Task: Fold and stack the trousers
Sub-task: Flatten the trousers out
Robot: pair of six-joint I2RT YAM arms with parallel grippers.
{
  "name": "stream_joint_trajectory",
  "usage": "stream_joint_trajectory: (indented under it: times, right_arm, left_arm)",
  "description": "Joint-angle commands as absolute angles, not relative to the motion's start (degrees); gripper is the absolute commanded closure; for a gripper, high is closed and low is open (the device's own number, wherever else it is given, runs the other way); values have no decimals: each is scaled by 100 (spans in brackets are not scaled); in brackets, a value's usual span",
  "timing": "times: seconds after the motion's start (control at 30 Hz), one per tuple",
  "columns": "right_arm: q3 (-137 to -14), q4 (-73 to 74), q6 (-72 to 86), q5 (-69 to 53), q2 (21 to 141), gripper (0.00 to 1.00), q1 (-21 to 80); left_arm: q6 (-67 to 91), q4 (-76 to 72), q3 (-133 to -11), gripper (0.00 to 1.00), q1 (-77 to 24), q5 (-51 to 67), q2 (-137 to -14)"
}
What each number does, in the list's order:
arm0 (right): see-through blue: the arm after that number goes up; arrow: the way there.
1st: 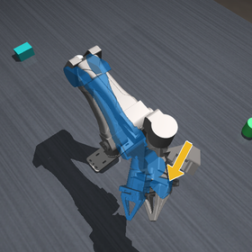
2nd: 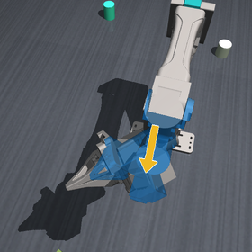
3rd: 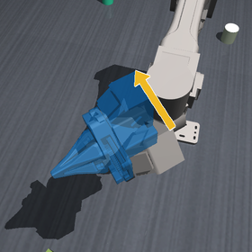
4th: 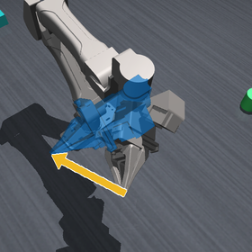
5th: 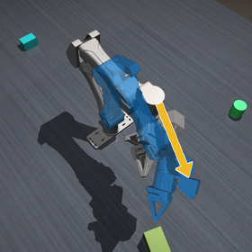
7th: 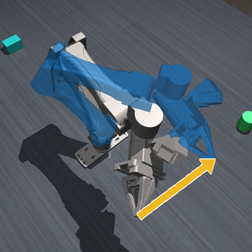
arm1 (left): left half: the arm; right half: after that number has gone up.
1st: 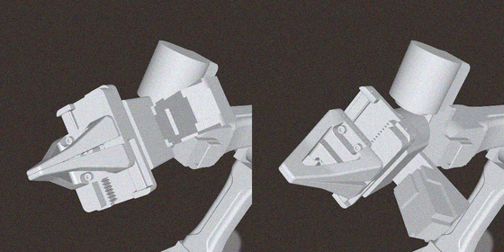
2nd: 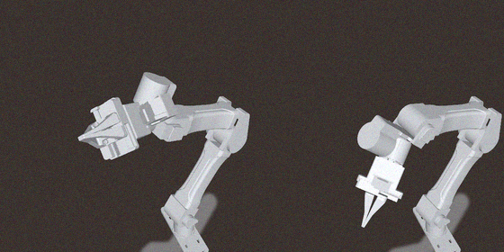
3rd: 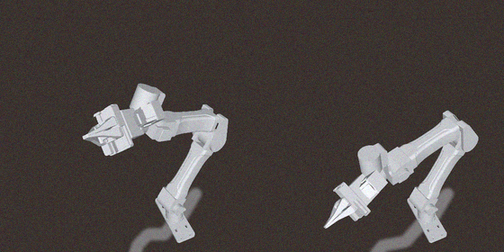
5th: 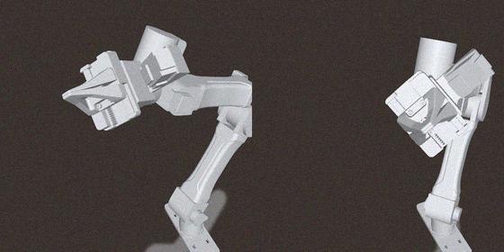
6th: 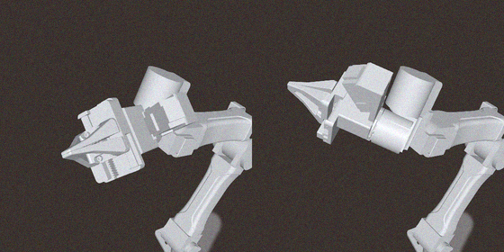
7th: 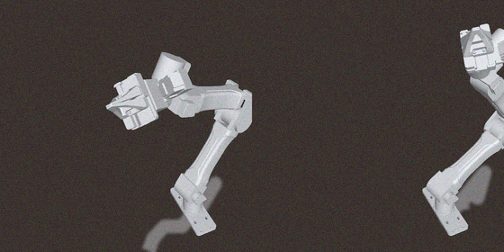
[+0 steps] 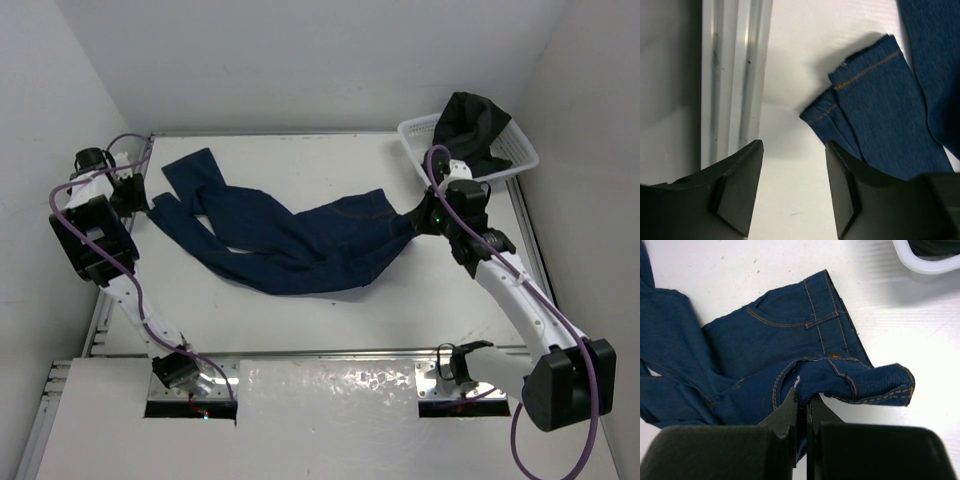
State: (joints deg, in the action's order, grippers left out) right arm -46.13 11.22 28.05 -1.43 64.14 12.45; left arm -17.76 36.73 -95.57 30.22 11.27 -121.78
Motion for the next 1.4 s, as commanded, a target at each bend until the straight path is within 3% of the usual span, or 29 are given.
stream_joint_trajectory:
  times: [0.0, 0.43, 0.53, 0.57, 0.6, 0.7, 0.8, 1.0, 1.03, 1.2, 1.37]
  right_arm:
    - [-4544, 905, 2742, -9, 6170, 100, 1222]
    - [-4623, 932, 2637, -9, 6187, 100, 1213]
    - [-4667, 949, 2602, -9, 6214, 100, 1213]
    - [-4693, 949, 2602, -9, 6214, 100, 1213]
    - [-4711, 958, 2602, -9, 6240, 100, 1213]
    - [-4886, 967, 2584, -9, 6336, 100, 1213]
    - [-5544, 976, 2401, 140, 6731, 100, 1195]
    - [-8118, 906, 2522, -579, 8058, 100, 248]
    - [-8626, 905, 2540, -641, 8155, 100, 185]
    - [-8720, 942, 2504, -1000, 8061, 100, 158]
    - [-7122, 545, 2619, -1099, 7253, 100, 158]
  left_arm:
    - [-1688, 3270, -9563, 48, 2936, 1116, -12304]
    - [-1687, 2918, -9106, 47, 2610, 466, -12559]
    - [-1696, 2909, -9036, 65, 2619, 492, -12630]
    - [-1705, 2892, -9000, 76, 2619, 553, -12656]
    - [-1679, 2874, -8965, 100, 2645, 676, -12656]
    - [-1538, 2918, -8991, 100, 2724, 1027, -12534]
    - [-1573, 3443, -9613, 100, 2812, 898, -12366]
    - [-2335, 5588, -14518, 100, 3032, -137, -12823]
    - [-2503, 5651, -14650, 100, 3032, -349, -12675]
    - [-3339, 5176, -12372, 100, 3023, -660, -11348]
    - [-3516, 5309, -11278, 100, 3067, -554, -10732]
